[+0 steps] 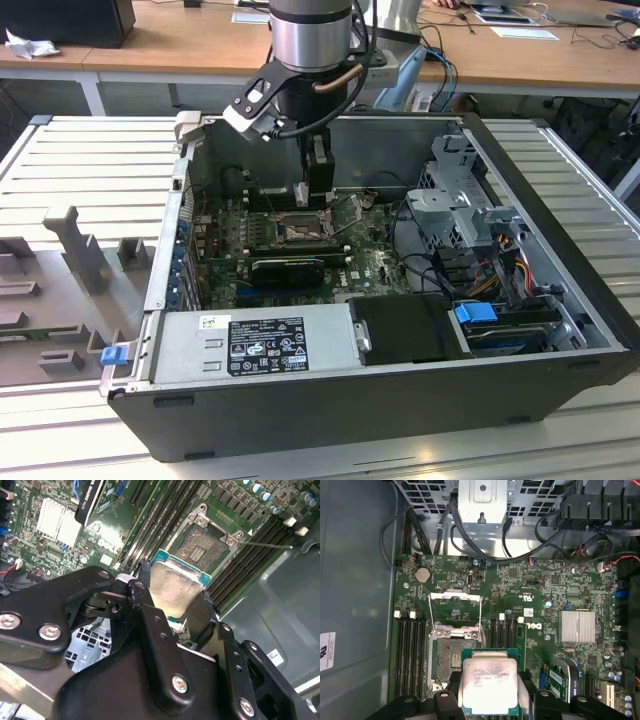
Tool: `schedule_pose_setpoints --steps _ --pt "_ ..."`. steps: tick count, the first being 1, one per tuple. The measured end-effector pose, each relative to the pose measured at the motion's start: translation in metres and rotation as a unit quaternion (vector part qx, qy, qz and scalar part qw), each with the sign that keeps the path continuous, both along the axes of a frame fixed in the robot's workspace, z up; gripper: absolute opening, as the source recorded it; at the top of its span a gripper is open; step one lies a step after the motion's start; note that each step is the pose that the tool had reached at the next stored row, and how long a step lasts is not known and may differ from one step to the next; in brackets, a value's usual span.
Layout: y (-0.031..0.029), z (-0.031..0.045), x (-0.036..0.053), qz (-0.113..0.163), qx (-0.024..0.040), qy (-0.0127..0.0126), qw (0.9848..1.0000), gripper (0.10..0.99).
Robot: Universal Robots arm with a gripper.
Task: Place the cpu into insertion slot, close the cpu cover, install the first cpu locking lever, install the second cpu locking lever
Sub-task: 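Place the cpu into insertion slot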
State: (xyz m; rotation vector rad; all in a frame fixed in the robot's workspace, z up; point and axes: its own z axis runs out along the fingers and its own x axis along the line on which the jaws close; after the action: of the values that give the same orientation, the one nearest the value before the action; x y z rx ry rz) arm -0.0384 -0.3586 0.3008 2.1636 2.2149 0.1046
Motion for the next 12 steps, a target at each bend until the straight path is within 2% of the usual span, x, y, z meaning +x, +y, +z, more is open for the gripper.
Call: schedule_pose_setpoints --steps 2,6,12 --pt "0.0000 -0.0029 0.0001 -0.007 0.0000 0.0002 1.0000 0.525" --pt "0.0000 -0.0043 0.0001 -0.007 0.0000 0.0017 1.0000 0.525" --pt "0.0000 -0.0066 0.0001 -0.007 0.0000 0.0020 1.0000 0.525"
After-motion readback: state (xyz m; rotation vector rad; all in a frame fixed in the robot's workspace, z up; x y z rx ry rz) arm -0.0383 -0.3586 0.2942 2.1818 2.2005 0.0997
